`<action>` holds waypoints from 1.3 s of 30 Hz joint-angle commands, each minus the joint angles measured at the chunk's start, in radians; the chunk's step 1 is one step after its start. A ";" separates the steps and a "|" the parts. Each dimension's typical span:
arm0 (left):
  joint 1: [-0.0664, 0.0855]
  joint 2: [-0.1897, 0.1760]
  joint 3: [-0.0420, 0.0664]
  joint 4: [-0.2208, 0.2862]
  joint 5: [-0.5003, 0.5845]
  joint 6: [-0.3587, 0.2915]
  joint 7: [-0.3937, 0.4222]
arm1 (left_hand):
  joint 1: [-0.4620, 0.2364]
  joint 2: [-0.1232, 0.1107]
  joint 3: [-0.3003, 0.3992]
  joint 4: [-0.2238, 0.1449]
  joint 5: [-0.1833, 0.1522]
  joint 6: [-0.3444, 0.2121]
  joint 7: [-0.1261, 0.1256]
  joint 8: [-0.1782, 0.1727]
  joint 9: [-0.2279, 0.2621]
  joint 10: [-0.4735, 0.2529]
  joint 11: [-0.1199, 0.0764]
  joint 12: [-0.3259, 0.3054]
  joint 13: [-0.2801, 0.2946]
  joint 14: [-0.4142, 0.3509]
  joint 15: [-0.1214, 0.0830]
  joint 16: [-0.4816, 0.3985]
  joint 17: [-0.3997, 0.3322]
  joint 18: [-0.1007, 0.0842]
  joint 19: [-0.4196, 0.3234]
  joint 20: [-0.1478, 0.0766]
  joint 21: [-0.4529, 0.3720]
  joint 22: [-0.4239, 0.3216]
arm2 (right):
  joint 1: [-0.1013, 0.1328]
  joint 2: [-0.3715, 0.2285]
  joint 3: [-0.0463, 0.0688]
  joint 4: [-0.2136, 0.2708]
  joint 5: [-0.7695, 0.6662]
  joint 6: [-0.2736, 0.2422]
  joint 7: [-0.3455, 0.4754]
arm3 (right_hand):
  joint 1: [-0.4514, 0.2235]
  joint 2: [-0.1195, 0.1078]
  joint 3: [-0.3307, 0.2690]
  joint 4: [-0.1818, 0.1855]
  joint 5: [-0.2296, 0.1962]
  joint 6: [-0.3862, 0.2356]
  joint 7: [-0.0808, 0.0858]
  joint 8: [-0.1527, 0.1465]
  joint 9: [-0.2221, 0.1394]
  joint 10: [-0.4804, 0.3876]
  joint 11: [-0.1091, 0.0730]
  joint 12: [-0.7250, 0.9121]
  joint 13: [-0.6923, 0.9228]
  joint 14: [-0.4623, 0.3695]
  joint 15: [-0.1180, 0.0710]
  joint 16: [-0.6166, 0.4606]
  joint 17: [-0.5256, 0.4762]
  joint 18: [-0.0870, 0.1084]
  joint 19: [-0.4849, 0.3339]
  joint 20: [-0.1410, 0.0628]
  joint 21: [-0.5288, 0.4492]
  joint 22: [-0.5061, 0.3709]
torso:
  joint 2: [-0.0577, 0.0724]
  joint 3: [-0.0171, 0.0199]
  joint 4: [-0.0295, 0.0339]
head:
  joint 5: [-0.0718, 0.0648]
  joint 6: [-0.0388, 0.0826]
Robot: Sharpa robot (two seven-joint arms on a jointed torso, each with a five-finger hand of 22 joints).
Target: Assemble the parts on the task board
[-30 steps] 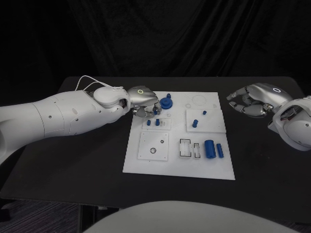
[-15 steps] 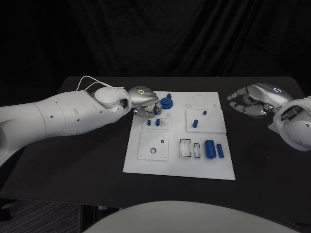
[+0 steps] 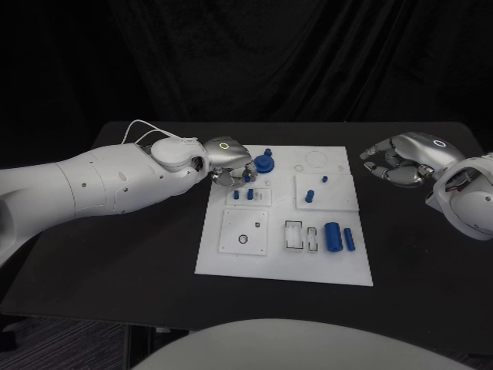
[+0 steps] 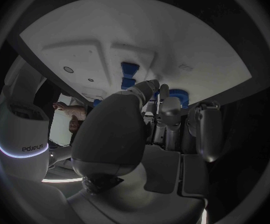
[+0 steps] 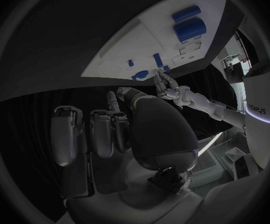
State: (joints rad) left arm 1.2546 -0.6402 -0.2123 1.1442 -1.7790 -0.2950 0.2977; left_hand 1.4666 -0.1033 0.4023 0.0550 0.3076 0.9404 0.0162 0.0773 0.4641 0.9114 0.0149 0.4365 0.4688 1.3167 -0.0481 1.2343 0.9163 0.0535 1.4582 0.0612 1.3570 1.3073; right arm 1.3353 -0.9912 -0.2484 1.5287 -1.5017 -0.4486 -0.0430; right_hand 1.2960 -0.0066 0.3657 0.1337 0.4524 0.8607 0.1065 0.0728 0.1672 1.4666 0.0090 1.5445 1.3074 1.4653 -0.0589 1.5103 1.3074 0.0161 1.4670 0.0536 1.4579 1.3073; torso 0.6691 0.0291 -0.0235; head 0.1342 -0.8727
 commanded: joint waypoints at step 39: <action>-0.002 -0.272 0.000 0.171 0.438 -0.447 0.189 | 0.019 -0.070 -0.187 0.237 -0.096 -0.105 -0.034 -0.004 -0.212 -0.500 -0.068 0.030 -0.144 -1.049 0.085 -0.634 -0.508 0.059 -1.052 0.023 -1.145 -0.099 | 0.054 -0.024 0.001 0.060 -0.002 0.126 -0.044 | 0.049 -0.075 0.061 -0.061 -0.033 0.034 0.017 0.018 0.030 -0.634 0.031 -0.718 -0.390 -0.104 0.035 -0.297 -0.157 0.108 -0.210 0.029 -0.487 0.066 | -0.004 -0.0078 0.0082 | 0.007 0.000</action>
State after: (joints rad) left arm 1.2533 -0.9052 -0.2132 1.3016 -1.5952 -0.6576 0.3367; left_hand 1.4771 -0.1733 0.2422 0.2738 0.2038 0.8508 -0.0091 0.0681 0.2656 0.4411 -0.0425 0.4720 0.3480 0.3013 0.0359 0.6436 0.4474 0.1387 0.4459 0.0831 0.2570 1.2351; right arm 1.3787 -1.0207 -0.2494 1.5827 -1.5016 -0.3898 -0.0553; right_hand 1.3382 -0.0779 0.4216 0.0777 0.4202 0.8902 0.1217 0.0867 0.1932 0.8703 0.0361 0.8616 0.9444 1.3756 -0.0270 1.2297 1.1674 0.1100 1.2723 0.0798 0.9974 1.3080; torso 0.6671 0.0232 -0.0183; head 0.1418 -0.8727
